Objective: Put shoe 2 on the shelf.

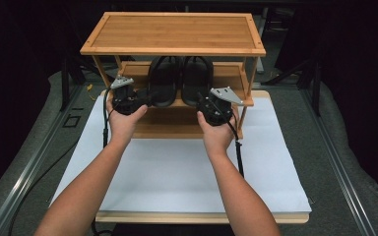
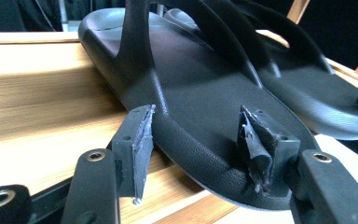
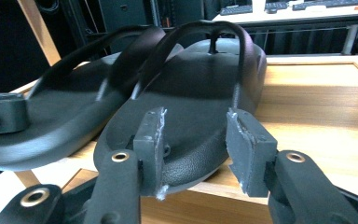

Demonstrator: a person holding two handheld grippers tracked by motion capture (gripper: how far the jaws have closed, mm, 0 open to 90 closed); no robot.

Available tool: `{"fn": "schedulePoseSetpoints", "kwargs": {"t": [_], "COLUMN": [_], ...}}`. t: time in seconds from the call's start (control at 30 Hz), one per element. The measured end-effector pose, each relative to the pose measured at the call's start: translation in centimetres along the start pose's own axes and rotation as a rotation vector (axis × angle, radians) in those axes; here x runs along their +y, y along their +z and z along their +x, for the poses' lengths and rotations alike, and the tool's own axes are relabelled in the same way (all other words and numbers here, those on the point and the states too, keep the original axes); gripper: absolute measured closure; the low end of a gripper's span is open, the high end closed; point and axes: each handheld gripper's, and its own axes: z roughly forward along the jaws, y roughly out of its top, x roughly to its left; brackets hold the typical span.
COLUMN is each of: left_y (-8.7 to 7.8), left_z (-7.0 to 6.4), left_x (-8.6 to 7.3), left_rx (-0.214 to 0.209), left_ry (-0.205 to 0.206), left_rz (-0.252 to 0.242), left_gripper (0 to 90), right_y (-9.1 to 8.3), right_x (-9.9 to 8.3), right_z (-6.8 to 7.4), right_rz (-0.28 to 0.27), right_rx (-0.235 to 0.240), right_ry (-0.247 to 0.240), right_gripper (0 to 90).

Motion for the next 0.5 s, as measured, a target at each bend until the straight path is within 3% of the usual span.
{"fn": "schedulePoseSetpoints", "kwargs": {"t": [0.2, 0.5], "left_y": [0.47, 0.36], "left_z": [-0.73, -0.55], "left_x": [0.08, 0.03], "left_rx": [-0.006, -0.012], "left_ry": [-0.015, -0.022], "left_rz": [-0.001, -0.011], "left_gripper": [45.8, 45.4], "right_y": [-0.04, -0.07], "right_x": [0.07, 0.20], "right_z": [-0.10, -0.04], "right_rz": [0.004, 0.010], "right_rx": [0.015, 0.007], "right_ry": [0.003, -0.003], "right_gripper": [58.3, 57.6]}}
